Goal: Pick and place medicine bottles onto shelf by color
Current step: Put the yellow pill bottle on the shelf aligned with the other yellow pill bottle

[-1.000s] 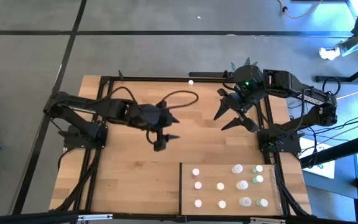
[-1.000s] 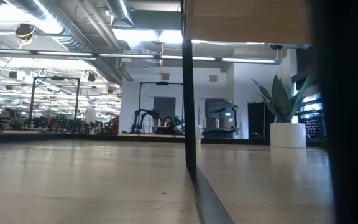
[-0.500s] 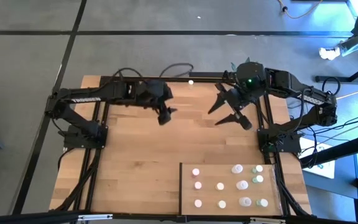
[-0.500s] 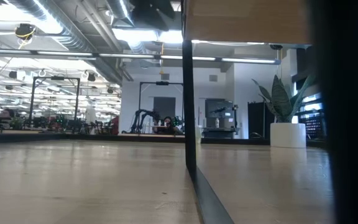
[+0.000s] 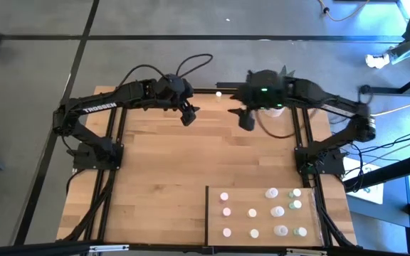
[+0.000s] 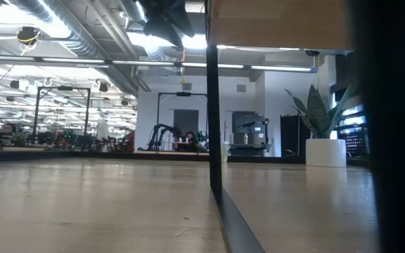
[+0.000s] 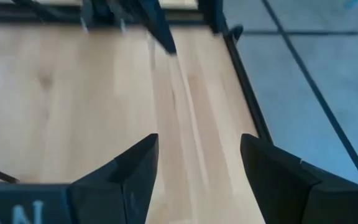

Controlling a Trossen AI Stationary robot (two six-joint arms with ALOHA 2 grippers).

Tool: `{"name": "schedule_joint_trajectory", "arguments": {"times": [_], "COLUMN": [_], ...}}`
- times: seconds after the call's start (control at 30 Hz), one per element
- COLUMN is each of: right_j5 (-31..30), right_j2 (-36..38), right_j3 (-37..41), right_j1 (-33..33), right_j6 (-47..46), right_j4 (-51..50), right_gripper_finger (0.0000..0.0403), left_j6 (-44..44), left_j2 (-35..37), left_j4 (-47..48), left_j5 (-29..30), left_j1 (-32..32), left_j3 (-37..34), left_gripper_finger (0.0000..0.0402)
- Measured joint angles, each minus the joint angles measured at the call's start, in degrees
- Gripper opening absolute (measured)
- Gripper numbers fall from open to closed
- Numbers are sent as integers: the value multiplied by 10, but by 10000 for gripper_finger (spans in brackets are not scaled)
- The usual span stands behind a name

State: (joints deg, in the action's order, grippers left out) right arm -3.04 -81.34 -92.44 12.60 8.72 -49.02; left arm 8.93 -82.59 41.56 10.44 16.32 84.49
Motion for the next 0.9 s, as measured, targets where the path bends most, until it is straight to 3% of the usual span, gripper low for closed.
{"name": "schedule_joint_trajectory", "arguments": {"times": [0.27,0.5,0.67,0.9], "right_j5": [0,8,17,16], "right_j2": [-104,-143,-130,-101], "right_j3": [0,21,86,219], "right_j1": [27,51,59,42], "right_j6": [20,-10,-44,-67], "right_j4": [-3,26,109,315], "right_gripper_finger": [228,228,228,228], "left_j6": [1,1,12,-33], "left_j2": [0,0,0,0], "left_j4": [0,20,66,131], "left_j5": [0,0,33,47], "left_j1": [2,2,3,28], "left_j3": [0,0,0,0], "left_gripper_finger": [282,282,282,282]}}
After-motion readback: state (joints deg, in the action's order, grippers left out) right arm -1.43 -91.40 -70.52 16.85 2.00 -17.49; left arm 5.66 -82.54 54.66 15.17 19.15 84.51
